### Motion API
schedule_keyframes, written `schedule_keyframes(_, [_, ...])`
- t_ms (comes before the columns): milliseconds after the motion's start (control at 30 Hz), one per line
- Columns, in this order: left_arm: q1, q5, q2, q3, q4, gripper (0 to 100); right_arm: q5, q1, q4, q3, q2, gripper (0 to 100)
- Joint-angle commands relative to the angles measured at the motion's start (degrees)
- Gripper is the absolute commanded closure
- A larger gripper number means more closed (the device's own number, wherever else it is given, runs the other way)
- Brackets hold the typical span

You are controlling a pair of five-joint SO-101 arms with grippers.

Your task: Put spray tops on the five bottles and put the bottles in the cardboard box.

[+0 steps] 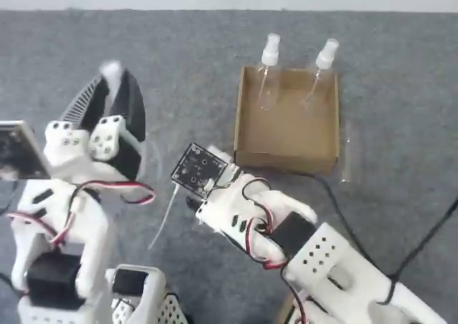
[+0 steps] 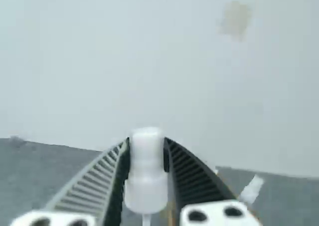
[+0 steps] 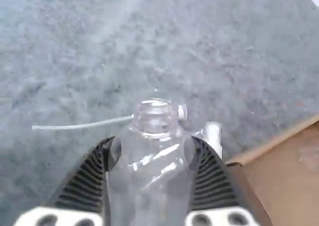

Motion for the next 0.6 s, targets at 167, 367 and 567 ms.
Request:
schedule_keyframes(167, [0.4, 8.1, -0.2, 3.8, -4.9, 99, -1.0, -0.7, -9.7, 2.6, -2.4, 99.3])
schedule_keyframes(367, [0.1, 8.3, -0.2, 7.3, -9.1, 99, -1.0, -1.4, -12.7, 4.0, -2.4, 99.3])
schedule_keyframes(567, [0.1, 8.3, -0.3, 10.3, -9.2, 99, -1.0, -1.3, -12.9, 4.0, -2.4, 99.3])
